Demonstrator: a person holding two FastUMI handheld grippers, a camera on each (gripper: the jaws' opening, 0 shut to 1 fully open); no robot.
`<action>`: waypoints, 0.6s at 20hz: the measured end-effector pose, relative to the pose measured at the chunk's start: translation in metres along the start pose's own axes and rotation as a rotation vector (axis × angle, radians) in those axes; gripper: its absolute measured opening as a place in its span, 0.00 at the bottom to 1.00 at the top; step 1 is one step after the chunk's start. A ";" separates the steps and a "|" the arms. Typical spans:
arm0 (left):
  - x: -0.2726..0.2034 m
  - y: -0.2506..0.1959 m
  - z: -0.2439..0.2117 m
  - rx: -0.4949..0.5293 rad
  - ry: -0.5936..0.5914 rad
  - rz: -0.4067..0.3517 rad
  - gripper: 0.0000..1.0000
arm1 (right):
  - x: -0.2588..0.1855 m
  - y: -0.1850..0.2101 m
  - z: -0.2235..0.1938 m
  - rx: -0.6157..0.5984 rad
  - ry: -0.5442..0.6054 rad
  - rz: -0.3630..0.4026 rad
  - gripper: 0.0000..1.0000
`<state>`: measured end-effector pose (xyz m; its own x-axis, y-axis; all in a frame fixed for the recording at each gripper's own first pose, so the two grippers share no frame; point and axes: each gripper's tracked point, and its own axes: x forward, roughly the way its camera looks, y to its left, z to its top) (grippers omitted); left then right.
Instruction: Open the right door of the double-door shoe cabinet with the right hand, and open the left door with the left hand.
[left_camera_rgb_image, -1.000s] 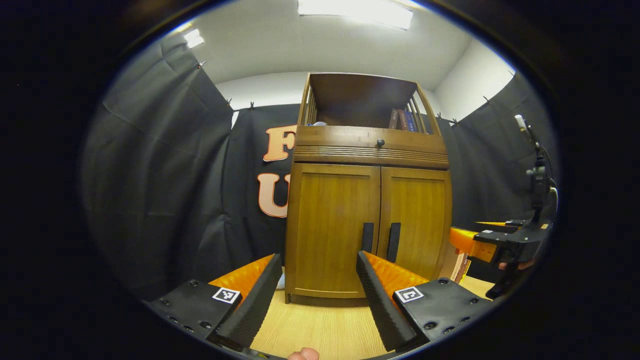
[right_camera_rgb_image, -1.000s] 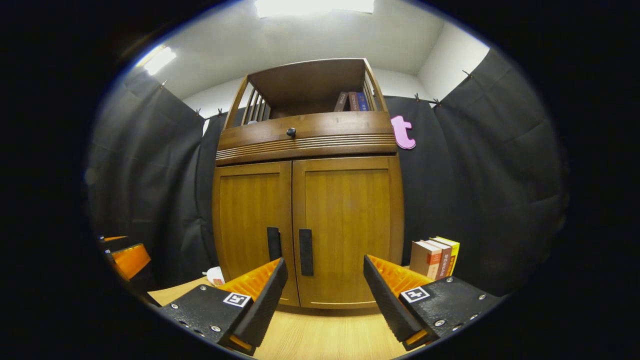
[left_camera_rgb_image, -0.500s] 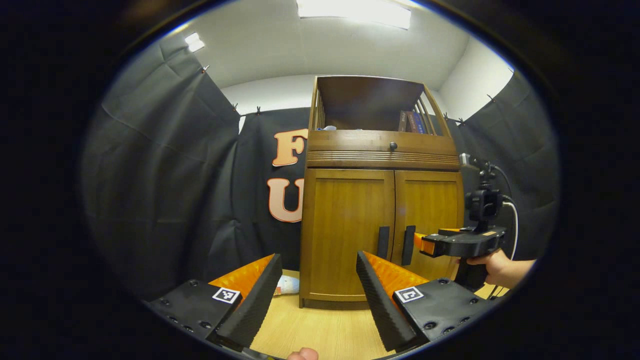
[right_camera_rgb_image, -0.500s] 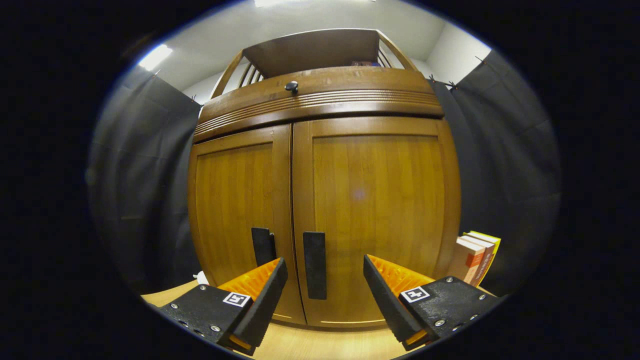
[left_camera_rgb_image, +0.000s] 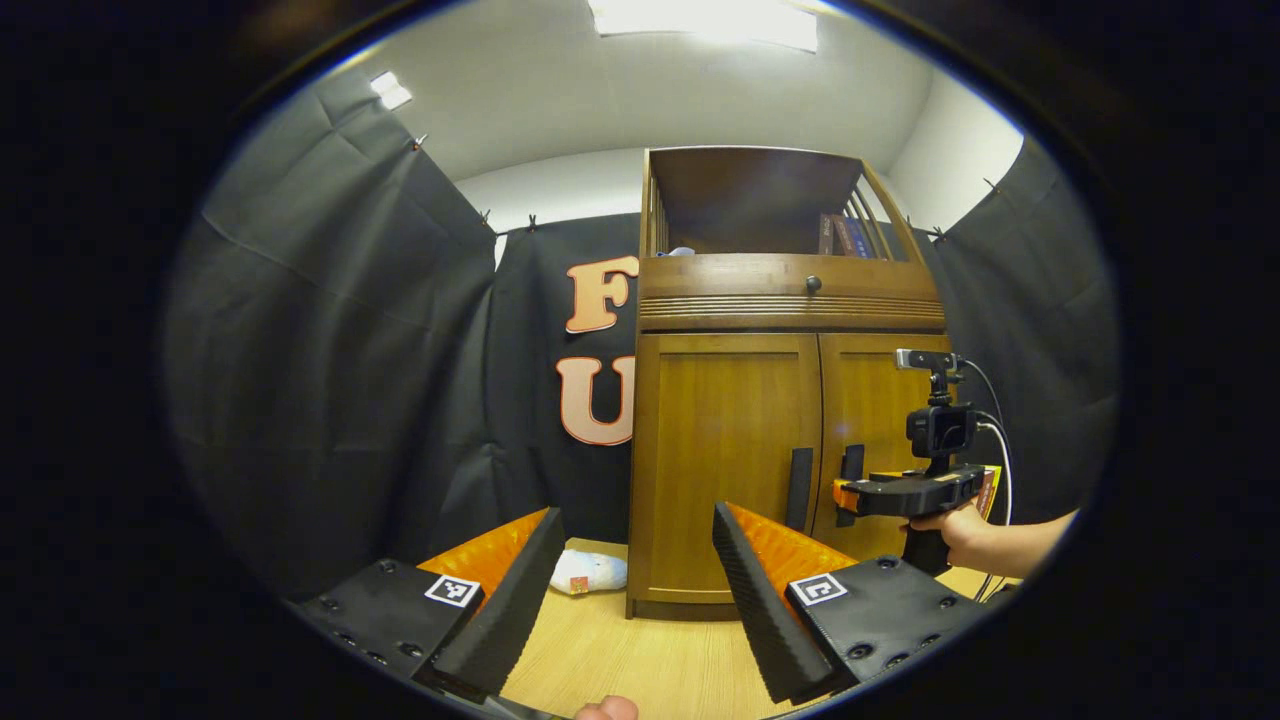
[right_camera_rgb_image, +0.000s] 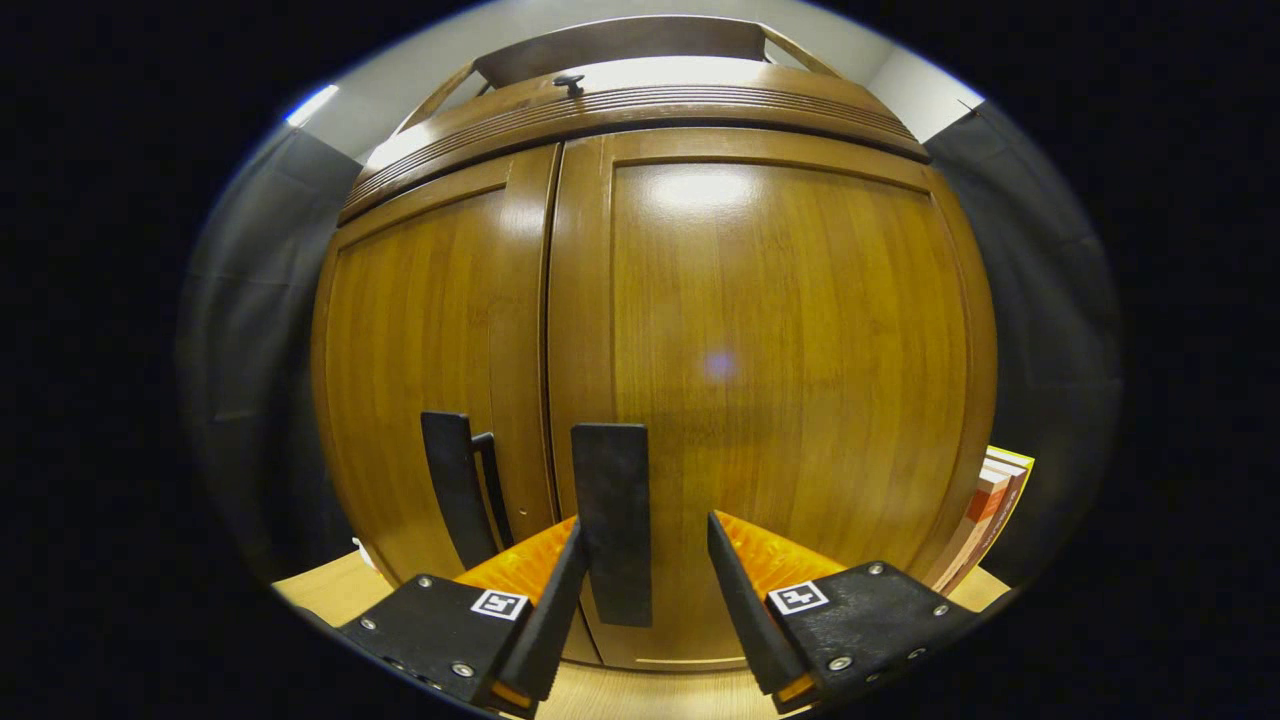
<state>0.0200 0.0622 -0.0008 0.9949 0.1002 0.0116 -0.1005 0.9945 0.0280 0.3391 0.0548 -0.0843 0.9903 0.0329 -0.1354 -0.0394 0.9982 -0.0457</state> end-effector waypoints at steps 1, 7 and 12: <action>0.002 0.001 -0.001 0.000 0.001 0.004 0.96 | 0.002 0.002 -0.001 -0.001 0.002 0.000 0.69; 0.006 0.000 0.001 0.013 -0.009 0.011 0.93 | 0.011 0.010 -0.006 0.028 -0.021 -0.021 0.35; 0.002 -0.009 0.003 0.012 -0.014 -0.003 0.96 | 0.010 0.009 -0.008 0.034 -0.005 -0.025 0.26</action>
<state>0.0229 0.0537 0.0021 0.9950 0.0967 0.0255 -0.0977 0.9944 0.0396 0.3472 0.0634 -0.0935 0.9915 0.0083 -0.1295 -0.0103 0.9998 -0.0148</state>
